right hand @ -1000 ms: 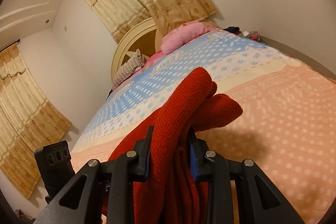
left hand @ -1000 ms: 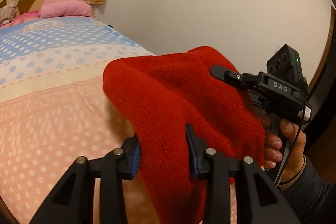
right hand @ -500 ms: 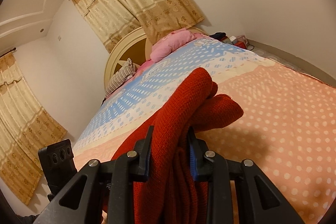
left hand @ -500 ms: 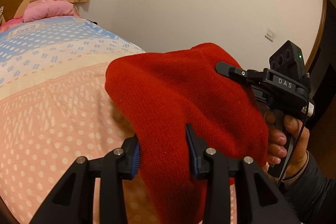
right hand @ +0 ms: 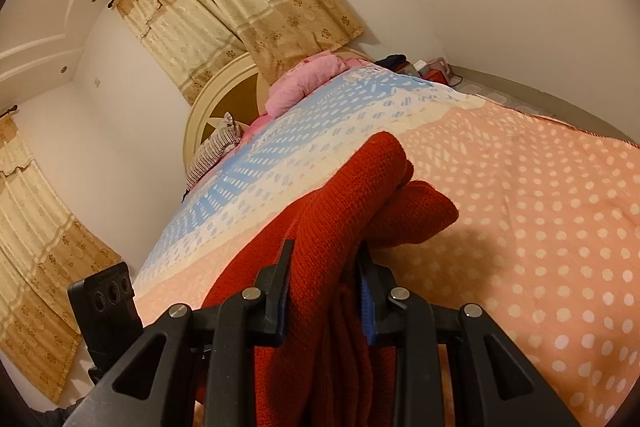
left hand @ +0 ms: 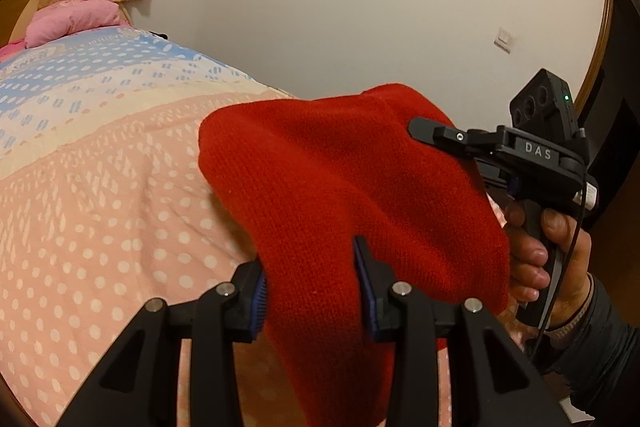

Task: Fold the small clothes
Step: 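Lift the sweater edge with both tools and fold it over onto itself, then lower the folded sweater onto the bed and open both tools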

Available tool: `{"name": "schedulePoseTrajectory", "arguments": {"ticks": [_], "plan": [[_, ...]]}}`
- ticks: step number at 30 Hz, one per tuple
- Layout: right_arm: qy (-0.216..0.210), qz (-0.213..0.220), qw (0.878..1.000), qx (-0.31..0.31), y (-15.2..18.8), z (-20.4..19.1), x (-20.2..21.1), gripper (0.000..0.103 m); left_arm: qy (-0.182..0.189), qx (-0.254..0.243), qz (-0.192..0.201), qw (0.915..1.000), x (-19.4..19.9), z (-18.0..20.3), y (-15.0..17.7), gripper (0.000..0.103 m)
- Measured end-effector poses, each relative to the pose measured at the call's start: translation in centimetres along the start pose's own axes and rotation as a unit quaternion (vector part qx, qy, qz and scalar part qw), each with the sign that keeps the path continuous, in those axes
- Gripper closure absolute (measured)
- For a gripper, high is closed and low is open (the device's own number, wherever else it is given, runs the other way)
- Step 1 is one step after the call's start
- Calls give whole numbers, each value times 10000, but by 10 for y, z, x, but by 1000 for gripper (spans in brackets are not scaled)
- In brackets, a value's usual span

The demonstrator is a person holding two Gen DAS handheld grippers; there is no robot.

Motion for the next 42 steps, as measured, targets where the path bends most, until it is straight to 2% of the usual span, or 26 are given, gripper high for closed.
{"name": "schedulePoseTrajectory", "arguments": {"ticks": [8,11,13,18,23,26,28,30,33,35,36,39,42], "plan": [[44,-77,9996,-271,8,30,-1,75,-151,-190,-173,9996,-8,8,8,64],[34,-88,9994,-338,11,36,-1,75,-189,-170,-205,9995,-11,7,10,61],[29,-81,9993,-374,11,38,0,76,-342,-106,-254,9990,-12,4,11,44],[202,-150,9984,-502,12,53,-1,75,-643,58,-331,9974,-12,-7,19,16],[658,-384,9953,-598,17,70,-8,74,-679,332,-326,9966,-9,-16,30,7],[622,-489,9935,-816,18,81,-8,73,-680,439,-318,9962,-5,-15,35,6],[577,-457,9941,-795,19,80,-4,69,-766,498,-324,9953,-1,-13,36,6],[584,-338,9956,-645,18,74,2,65,-950,456,-295,9940,6,-9,35,6],[704,270,9971,-74,14,53,27,56,-1422,277,-106,9894,24,-1,33,4],[703,760,9936,441,15,33,47,41,-1718,168,60,9850,37,3,30,0],[618,937,9913,681,17,22,55,39,-1809,147,125,9833,41,4,29,0],[502,956,9899,917,22,8,60,37,-2084,122,385,9772,61,5,26,0],[612,803,9888,1096,30,3,53,37,-2205,148,536,9738,77,3,25,0]]}}
Point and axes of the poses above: each gripper's, at about its wrist camera, not at the fingertips, and x roughly against the way its jaws point, z to its right, y to its underside, the point moved 1 cm from there along -x, roughly the way its jaws point, and after that the axes turned 10 degrees about -x, right-handed, at the moved point
